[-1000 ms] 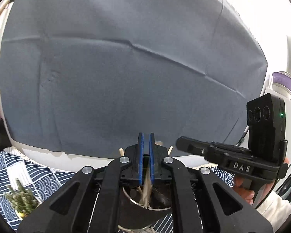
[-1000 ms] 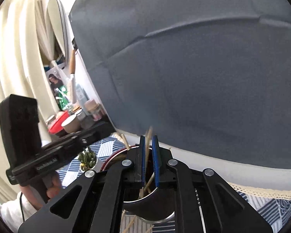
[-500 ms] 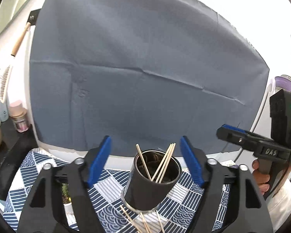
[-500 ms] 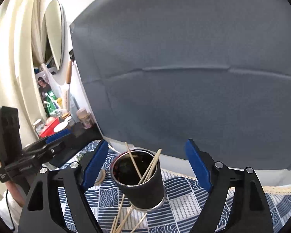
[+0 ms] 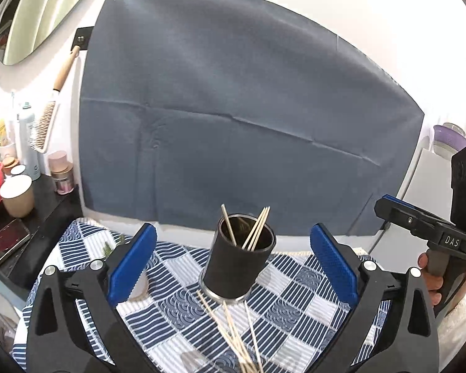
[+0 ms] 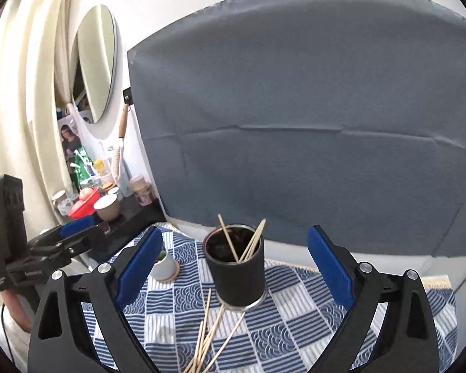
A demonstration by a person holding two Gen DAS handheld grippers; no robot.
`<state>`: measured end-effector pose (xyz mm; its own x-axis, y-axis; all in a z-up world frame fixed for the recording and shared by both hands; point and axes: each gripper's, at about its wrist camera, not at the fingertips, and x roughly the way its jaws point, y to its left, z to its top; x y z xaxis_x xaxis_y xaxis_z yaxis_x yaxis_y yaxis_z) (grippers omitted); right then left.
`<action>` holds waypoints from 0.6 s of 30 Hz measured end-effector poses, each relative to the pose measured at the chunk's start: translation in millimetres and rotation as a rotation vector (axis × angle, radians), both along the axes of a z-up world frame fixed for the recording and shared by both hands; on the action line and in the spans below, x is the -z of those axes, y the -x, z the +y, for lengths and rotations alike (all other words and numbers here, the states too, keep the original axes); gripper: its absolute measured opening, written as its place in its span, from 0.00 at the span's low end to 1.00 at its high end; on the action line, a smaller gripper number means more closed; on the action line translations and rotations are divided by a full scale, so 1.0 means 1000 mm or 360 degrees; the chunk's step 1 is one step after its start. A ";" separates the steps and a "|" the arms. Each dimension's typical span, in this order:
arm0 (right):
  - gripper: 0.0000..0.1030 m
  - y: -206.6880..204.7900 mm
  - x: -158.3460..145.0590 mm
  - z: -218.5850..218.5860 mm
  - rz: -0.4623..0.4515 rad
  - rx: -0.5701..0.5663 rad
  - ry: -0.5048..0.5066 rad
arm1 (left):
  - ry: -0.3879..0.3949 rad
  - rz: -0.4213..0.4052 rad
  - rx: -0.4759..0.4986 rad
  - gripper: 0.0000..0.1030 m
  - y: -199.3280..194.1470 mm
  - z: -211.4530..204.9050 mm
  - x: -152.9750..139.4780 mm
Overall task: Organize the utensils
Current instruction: 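Move both open tools back down toward the remaining sticks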
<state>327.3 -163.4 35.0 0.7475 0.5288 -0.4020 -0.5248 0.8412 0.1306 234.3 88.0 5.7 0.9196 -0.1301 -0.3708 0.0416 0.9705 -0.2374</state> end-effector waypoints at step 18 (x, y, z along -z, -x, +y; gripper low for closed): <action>0.88 0.021 0.037 0.001 0.0174 0.0069 0.0170 | -0.0005 0.0226 -0.0002 0.94 -0.002 0.024 0.025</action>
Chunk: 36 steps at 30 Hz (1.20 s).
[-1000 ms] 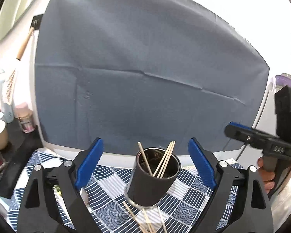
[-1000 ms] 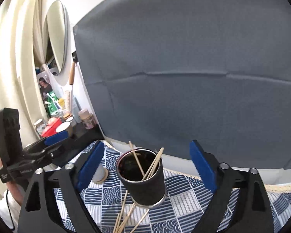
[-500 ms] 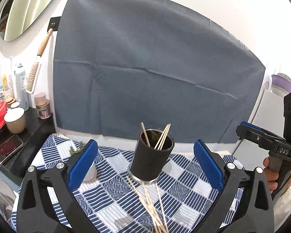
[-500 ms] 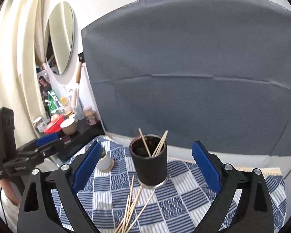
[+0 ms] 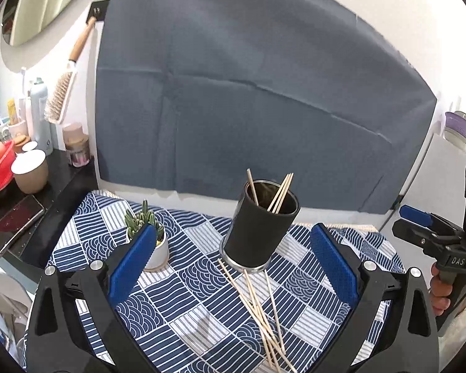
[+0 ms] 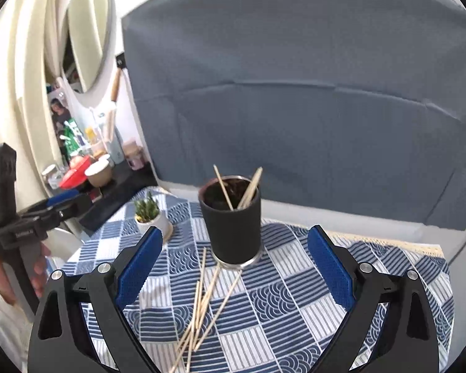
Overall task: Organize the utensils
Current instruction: 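Move both open tools back down toward the remaining sticks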
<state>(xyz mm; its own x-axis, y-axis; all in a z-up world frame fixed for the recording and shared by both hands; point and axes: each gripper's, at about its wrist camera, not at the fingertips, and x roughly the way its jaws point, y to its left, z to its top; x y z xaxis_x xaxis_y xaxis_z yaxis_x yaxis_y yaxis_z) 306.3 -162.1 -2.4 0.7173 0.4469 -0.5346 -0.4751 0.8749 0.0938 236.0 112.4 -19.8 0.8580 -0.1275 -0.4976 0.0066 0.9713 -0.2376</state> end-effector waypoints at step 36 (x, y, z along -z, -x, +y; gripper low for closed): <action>0.88 -0.039 0.206 0.045 0.0657 0.0161 0.0442 | 0.0008 0.0875 0.0296 0.94 -0.081 -0.029 0.180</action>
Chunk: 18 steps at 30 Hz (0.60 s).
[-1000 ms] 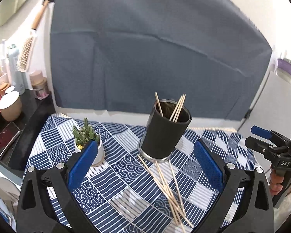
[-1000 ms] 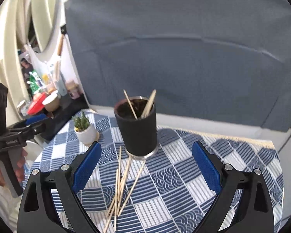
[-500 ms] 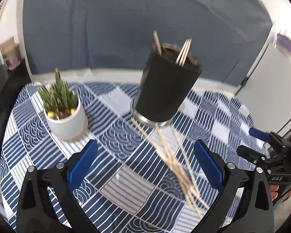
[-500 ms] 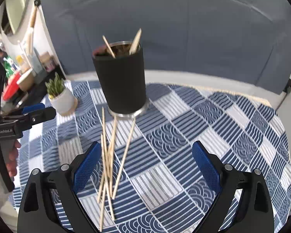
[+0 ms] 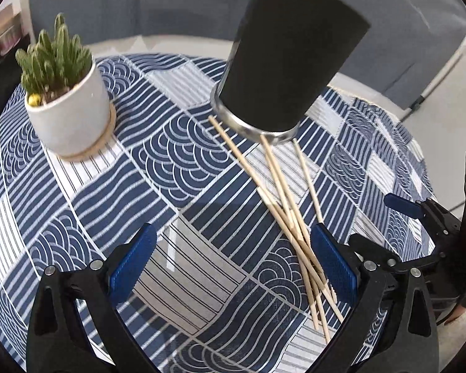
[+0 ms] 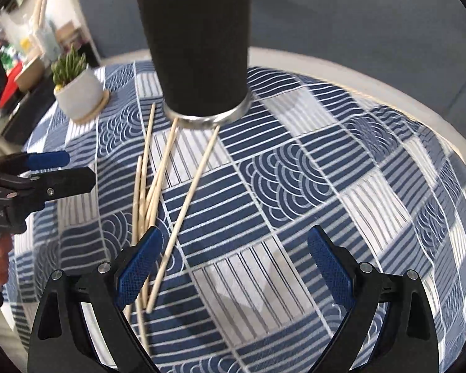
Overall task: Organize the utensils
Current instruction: 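Move both open tools back down toward the remaining sticks, then close the left gripper on one wooden stick while the right gripper grasps another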
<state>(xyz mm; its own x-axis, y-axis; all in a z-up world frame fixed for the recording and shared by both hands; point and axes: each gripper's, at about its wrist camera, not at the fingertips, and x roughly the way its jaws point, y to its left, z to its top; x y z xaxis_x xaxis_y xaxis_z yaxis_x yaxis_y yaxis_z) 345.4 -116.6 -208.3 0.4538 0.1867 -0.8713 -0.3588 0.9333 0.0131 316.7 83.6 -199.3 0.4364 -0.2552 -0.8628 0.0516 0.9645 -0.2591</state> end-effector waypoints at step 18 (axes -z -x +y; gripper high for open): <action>0.88 -0.040 0.024 0.014 0.0153 -0.0344 0.0044 | -0.0297 0.0223 -0.0344 0.94 -0.022 -0.035 0.025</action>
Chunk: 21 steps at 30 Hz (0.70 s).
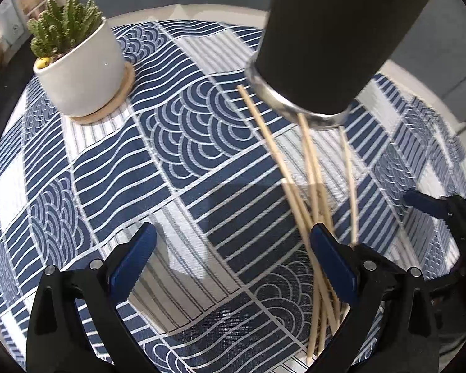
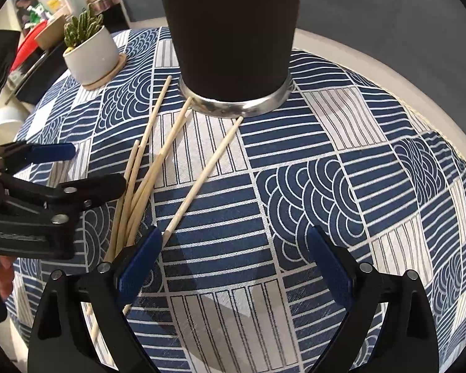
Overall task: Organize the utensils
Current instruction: 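Close the left gripper on one wooden stick while the right gripper grasps another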
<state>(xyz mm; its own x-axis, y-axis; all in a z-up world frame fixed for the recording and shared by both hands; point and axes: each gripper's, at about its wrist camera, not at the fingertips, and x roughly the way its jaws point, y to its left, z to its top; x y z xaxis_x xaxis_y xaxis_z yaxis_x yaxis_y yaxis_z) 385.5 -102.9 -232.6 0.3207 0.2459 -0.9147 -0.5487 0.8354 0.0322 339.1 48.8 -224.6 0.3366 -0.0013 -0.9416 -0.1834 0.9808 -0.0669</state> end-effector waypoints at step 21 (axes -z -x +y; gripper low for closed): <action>0.08 -0.012 -0.010 -0.007 0.0129 0.0113 0.0129 | -0.0104 -0.0022 -0.0092 0.46 0.003 0.008 -0.002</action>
<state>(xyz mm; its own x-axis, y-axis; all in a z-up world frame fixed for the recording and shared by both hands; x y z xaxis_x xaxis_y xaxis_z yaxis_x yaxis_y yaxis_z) 397.3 -110.3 -222.6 0.2592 0.1495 -0.9542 -0.4862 0.8738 0.0049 336.0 56.9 -222.7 0.3476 0.0801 -0.9342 -0.2393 0.9709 -0.0058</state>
